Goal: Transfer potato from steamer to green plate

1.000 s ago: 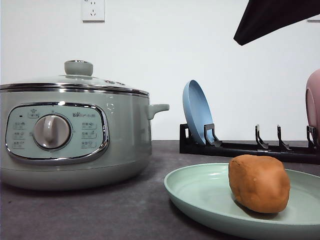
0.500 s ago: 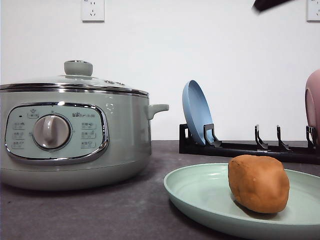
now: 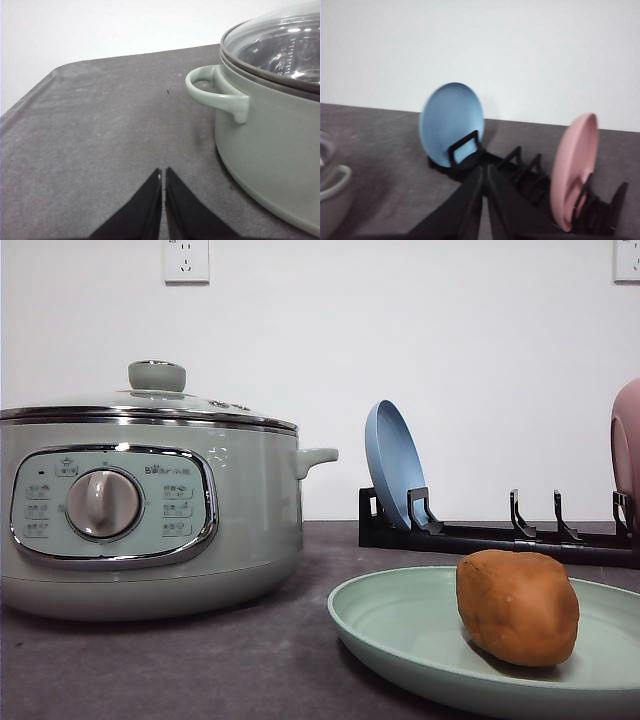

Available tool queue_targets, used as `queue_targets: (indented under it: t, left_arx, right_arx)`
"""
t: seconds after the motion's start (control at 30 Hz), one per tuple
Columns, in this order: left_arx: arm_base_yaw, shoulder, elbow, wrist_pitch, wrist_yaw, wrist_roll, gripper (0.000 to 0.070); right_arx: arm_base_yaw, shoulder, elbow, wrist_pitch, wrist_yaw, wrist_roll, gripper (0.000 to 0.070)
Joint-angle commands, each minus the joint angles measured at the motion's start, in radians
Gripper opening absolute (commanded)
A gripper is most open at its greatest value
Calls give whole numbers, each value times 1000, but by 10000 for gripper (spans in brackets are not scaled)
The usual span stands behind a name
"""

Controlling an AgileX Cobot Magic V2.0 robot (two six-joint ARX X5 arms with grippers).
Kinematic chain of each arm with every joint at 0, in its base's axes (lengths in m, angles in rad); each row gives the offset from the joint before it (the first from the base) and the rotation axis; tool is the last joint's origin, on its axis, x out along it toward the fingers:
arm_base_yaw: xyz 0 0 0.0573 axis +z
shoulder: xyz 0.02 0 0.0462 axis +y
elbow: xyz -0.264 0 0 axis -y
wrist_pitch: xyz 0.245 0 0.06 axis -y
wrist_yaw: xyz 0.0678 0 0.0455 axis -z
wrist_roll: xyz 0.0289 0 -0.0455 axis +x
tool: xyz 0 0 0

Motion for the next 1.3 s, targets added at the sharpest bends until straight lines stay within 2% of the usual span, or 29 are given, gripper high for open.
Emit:
queue_targets:
  t: [0.0, 0.2, 0.33, 1.13, 1.27]
  left_arx:
    - [3, -2, -20, -6, 1, -5, 4]
    - [3, -2, -20, -6, 1, -5, 4]
    - [3, -2, -20, -6, 1, -5, 4]
    - [3, -2, -20, -6, 1, -5, 4]
    - [3, -2, -20, -6, 1, -5, 4]
  right_arx:
    - [-14, -39, -51, 53, -6, -18, 8]
    - [-51, -166, -225, 162, -29, -19, 8]
    - [-55, -211, -295, 177, -29, -19, 8]
    - [-55, -329, -478, 175, -29, -7, 8]
    - [-55, -329, -512, 162, -29, 23, 8]
